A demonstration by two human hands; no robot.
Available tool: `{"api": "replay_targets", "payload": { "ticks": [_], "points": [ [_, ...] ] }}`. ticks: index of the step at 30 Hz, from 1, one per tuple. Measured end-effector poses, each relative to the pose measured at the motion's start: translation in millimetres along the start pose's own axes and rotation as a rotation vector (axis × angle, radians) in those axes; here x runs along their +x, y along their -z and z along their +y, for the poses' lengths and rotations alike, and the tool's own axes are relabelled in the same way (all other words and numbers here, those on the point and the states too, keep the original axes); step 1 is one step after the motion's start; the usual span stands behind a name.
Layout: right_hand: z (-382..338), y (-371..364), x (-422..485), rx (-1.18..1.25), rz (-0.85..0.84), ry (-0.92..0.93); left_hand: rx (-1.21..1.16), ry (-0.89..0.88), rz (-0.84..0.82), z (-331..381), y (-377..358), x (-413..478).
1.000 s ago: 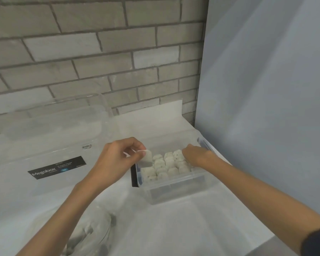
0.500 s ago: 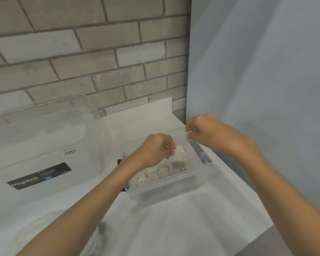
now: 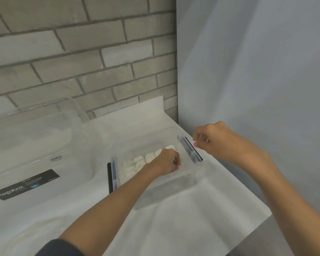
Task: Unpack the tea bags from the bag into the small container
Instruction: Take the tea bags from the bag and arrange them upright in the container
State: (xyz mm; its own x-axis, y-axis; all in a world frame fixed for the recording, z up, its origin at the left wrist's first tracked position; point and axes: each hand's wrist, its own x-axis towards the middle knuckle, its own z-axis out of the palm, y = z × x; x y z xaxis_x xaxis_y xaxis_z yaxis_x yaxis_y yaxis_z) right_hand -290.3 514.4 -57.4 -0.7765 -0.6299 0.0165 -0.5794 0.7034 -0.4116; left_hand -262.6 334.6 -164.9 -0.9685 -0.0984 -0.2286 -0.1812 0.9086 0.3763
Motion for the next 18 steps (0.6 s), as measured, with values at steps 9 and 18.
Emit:
{"api": "replay_targets", "payload": {
  "ticks": [9,18],
  "points": [
    [-4.6,-0.9,-0.3,0.01,-0.016,0.002,-0.01,-0.008,0.055,-2.3,1.1,0.0],
    [-36.6,-7.9,5.3,-0.053,-0.055,0.117,-0.231,-0.058,0.296,-25.5,65.6,-53.9]
  ]
}}
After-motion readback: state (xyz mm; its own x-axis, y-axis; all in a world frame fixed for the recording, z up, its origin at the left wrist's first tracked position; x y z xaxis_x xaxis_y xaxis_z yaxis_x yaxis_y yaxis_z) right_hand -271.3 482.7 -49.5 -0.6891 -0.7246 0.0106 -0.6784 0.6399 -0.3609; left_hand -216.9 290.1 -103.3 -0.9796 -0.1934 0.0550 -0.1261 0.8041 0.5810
